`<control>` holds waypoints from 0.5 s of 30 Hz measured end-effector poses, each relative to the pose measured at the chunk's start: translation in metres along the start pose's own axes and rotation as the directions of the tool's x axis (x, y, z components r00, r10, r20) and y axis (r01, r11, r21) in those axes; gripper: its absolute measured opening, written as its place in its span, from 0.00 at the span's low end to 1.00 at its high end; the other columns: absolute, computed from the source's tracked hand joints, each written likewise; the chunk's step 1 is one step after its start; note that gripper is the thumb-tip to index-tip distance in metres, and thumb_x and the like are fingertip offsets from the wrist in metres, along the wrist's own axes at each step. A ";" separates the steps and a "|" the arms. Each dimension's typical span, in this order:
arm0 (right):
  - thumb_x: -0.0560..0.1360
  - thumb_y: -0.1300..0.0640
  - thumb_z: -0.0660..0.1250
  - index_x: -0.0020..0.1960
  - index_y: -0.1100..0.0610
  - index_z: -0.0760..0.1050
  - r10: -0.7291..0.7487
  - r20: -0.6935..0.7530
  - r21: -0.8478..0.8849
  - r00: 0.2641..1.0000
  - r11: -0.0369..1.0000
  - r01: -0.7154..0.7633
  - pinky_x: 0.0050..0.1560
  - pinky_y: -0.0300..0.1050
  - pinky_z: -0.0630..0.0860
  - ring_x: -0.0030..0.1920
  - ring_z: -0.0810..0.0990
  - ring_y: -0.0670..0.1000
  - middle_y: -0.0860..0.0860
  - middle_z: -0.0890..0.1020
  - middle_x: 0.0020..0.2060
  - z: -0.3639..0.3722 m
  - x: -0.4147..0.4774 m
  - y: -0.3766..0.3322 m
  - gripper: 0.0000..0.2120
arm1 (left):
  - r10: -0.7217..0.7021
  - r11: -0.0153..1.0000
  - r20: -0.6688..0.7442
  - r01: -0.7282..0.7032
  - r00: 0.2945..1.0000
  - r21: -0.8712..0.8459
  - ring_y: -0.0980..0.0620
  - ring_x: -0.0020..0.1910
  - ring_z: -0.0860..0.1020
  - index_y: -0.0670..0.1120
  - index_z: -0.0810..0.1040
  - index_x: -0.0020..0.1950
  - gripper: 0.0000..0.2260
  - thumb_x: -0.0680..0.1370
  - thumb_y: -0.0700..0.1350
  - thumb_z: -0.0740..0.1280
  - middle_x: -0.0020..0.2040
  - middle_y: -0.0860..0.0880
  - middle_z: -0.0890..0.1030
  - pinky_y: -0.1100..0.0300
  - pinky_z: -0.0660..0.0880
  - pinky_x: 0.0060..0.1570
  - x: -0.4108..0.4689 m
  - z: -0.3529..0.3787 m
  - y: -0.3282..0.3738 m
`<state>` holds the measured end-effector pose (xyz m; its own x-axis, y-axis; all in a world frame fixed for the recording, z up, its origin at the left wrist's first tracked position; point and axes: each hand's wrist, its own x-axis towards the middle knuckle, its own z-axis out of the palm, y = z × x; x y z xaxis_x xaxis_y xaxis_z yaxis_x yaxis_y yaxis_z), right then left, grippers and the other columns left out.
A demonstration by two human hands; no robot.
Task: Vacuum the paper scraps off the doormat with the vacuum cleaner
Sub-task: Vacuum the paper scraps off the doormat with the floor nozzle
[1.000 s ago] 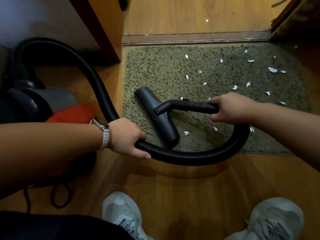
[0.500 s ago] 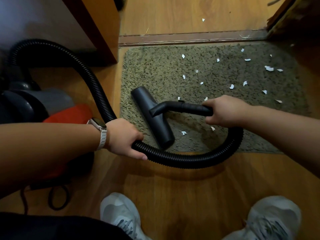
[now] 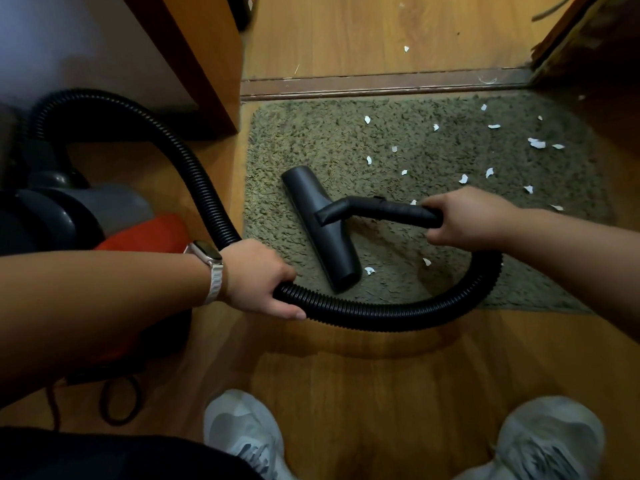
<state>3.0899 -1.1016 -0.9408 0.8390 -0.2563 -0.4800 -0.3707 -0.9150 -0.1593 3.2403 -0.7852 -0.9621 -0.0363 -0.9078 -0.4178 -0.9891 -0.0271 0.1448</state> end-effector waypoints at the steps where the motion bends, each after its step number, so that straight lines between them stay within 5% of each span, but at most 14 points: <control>1: 0.71 0.48 0.69 0.49 0.49 0.77 -0.022 0.011 -0.010 1.000 1.000 0.022 0.31 0.42 0.65 0.34 0.74 0.48 0.45 0.77 0.33 0.002 -0.001 -0.004 0.09 | 0.007 1.000 0.002 -0.007 1.000 0.007 0.51 0.35 0.78 0.53 0.71 0.42 0.38 0.64 0.81 0.36 0.37 0.53 0.79 0.53 0.78 0.38 -0.001 0.000 0.000; 8: 0.72 0.48 0.67 0.51 0.47 0.76 -0.134 0.067 -0.063 0.989 0.988 0.138 0.33 0.43 0.69 0.37 0.76 0.51 0.45 0.76 0.33 0.010 -0.002 -0.022 0.09 | 0.009 0.999 0.081 -0.012 0.997 0.033 0.50 0.33 0.77 0.53 0.68 0.40 0.34 0.66 0.81 0.43 0.34 0.53 0.77 0.54 0.77 0.37 -0.001 -0.001 0.002; 15: 0.71 0.48 0.70 0.51 0.47 0.77 0.047 -0.048 0.036 0.998 0.998 -0.045 0.36 0.43 0.69 0.39 0.76 0.53 0.46 0.78 0.35 -0.002 0.012 -0.001 0.10 | -0.061 0.997 0.081 0.057 0.995 0.045 0.49 0.35 0.78 0.51 0.73 0.42 0.36 0.65 0.80 0.43 0.35 0.52 0.78 0.53 0.78 0.38 0.010 -0.006 0.000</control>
<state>3.1012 -1.1041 -0.9445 0.8386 -0.3136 -0.4454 -0.4225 -0.8906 -0.1685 3.2410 -0.7965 -0.9608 0.0125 -0.8674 -0.4975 -0.9949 -0.0605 0.0805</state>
